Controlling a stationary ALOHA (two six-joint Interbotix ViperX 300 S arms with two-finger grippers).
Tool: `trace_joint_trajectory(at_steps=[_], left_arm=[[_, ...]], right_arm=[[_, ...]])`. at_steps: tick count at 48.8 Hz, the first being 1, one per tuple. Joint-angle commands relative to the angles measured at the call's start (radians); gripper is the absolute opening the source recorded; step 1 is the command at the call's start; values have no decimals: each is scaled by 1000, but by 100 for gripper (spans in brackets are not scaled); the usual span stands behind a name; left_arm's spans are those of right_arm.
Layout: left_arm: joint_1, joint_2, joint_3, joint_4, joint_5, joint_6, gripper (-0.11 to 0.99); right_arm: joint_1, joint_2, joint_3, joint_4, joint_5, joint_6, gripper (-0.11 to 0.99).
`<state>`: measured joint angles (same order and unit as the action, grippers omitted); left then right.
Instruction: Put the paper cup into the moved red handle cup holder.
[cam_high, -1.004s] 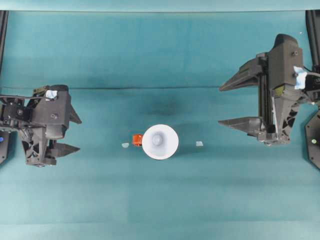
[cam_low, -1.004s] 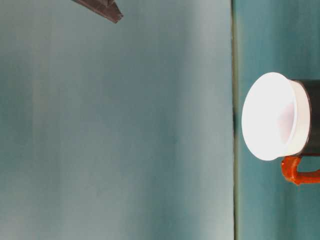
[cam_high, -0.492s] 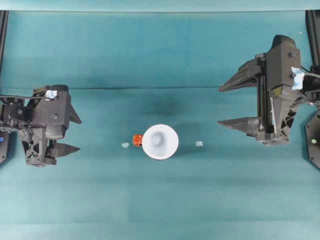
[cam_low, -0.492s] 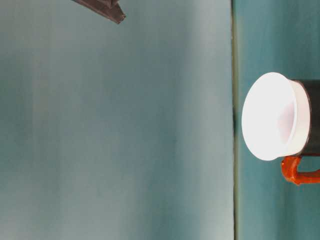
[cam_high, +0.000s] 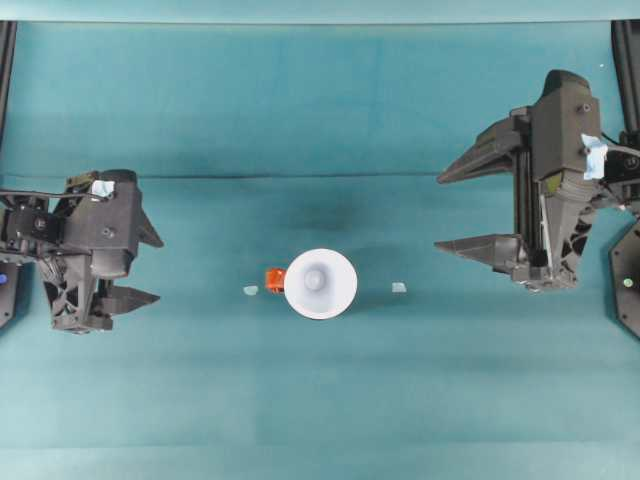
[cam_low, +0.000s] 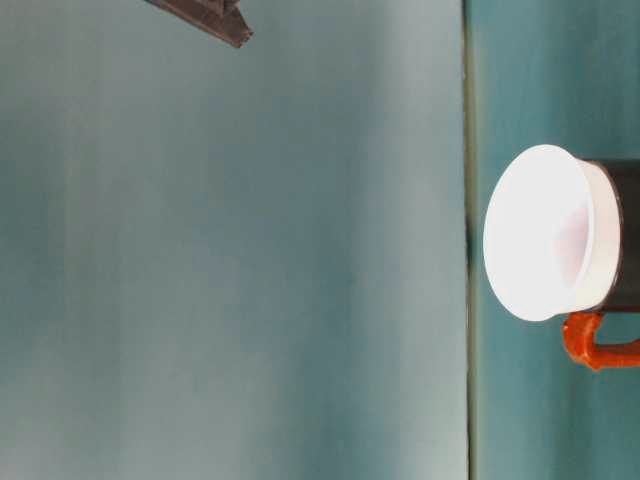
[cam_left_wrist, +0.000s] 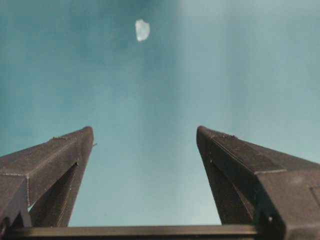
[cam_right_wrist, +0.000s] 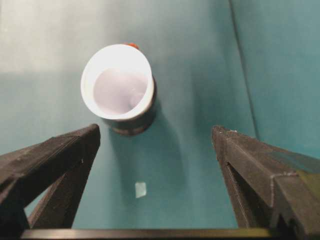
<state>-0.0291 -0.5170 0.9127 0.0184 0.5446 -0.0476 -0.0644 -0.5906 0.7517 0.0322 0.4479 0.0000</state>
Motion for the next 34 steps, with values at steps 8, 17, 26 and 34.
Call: trace_joint_trajectory(at_steps=[8,17,26,34], left_arm=[[-2,-3,-11,3,-6,-3,92],[-2,-3,-11,3,-6,-3,92],[-2,-2,-11,3,-6,-3,92],[-2,-2,-11,3,-6,-3,92]], right_arm=[[-3,-3,-5,2,-6,9,80],[-3,-3,-5,2,-6,9,79],[-2,-3,2,2,-8,9,79],[-2,-3,3,2,-8,9,79]])
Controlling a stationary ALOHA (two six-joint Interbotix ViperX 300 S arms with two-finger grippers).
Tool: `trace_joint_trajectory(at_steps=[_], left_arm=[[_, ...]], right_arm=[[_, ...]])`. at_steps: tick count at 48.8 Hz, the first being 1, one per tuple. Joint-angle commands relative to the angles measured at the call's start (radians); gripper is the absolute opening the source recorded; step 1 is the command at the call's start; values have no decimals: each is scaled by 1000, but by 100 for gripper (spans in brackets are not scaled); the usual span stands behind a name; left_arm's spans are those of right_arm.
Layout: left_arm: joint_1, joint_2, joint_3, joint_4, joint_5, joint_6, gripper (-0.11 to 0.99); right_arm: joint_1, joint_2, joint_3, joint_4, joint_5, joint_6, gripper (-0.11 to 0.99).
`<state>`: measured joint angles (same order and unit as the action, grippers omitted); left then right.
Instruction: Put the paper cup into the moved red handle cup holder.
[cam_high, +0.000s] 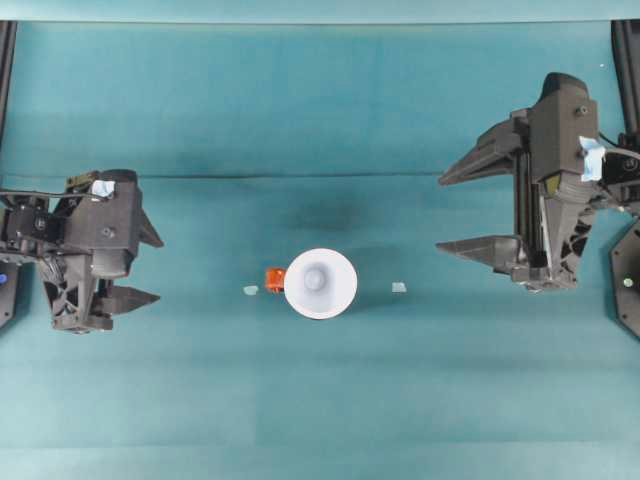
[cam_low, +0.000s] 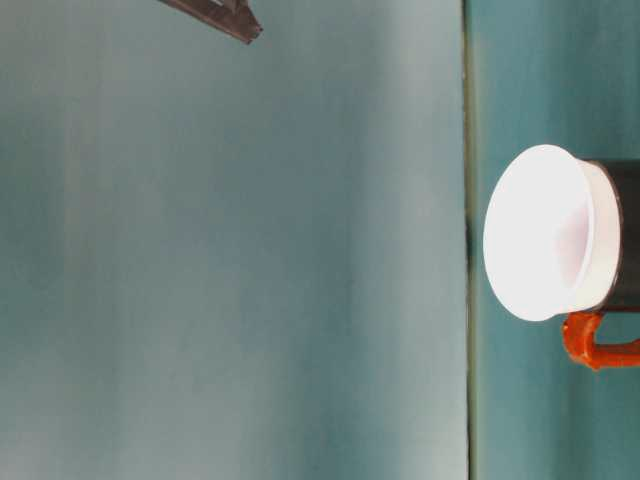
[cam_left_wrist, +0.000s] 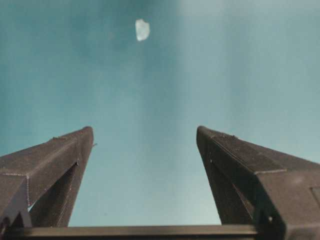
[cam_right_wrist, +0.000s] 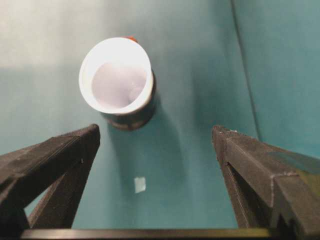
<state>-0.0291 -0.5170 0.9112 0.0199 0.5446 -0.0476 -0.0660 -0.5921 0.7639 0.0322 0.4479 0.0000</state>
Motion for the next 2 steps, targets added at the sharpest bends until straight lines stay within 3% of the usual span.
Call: trace_joint_trajectory(at_steps=[1,2], left_arm=[[-2,-2,-9,2,-6,-3,92],[-2,-2,-9,2,-6,-3,92]], right_arm=[[0,-2,-9,2,-8,9,79],[0,-2,-9,2,-9,9,79]])
